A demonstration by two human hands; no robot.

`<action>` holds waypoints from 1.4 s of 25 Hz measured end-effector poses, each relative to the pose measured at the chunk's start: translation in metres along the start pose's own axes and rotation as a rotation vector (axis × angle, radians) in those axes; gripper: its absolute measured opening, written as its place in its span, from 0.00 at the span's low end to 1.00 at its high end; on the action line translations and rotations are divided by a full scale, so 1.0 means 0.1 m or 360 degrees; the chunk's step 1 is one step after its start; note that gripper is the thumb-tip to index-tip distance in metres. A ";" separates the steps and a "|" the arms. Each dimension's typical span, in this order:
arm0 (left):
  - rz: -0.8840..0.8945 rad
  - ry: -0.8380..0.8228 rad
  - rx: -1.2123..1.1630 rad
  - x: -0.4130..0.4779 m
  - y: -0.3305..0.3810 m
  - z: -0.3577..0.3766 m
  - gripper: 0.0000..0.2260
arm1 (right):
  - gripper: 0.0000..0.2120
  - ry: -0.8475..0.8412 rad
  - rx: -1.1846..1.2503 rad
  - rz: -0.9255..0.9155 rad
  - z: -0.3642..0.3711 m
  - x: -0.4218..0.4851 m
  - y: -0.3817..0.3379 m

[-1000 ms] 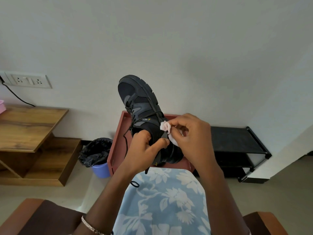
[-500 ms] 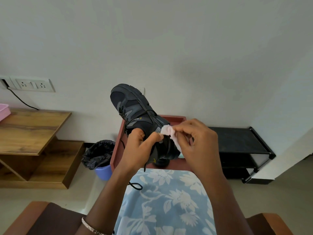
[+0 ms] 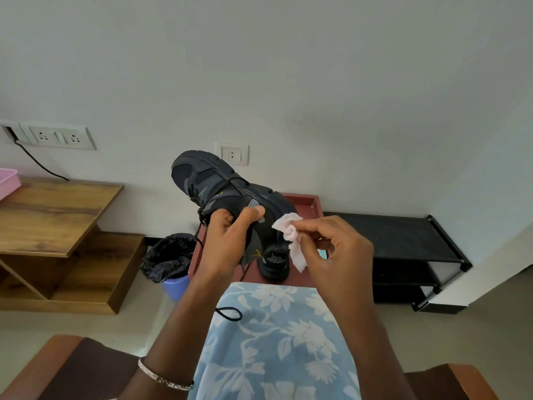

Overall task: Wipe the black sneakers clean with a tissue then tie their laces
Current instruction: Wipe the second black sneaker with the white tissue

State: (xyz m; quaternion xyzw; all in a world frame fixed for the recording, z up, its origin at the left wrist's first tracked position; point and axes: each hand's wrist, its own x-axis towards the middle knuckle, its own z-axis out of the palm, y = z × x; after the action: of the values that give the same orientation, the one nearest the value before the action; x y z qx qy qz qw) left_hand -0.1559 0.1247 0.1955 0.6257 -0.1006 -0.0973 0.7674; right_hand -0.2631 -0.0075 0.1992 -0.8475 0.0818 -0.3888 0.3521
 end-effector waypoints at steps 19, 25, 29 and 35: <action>-0.0014 -0.0167 0.0291 -0.38 0.09 0.12 0.34 | 0.10 -0.0388 0.0036 0.0107 0.31 0.38 -0.38; -0.0023 -0.0117 0.0271 -0.12 -0.02 0.04 0.43 | 0.07 -0.0348 0.0104 -0.0111 0.32 0.05 -0.45; -0.0198 -0.0096 0.0045 -0.11 -0.04 0.10 0.54 | 0.07 0.0048 0.0072 0.0005 0.35 0.18 -0.22; -0.0383 -0.0047 -0.0307 -0.13 0.05 0.10 0.40 | 0.05 -0.0038 0.0288 -0.0037 0.38 -0.22 -0.52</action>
State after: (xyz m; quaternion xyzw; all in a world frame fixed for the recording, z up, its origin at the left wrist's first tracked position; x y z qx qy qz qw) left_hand -0.1713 0.1201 0.2019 0.5551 -0.0264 -0.2071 0.8051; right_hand -0.2584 0.0604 0.2032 -0.8176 0.0322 -0.3886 0.4237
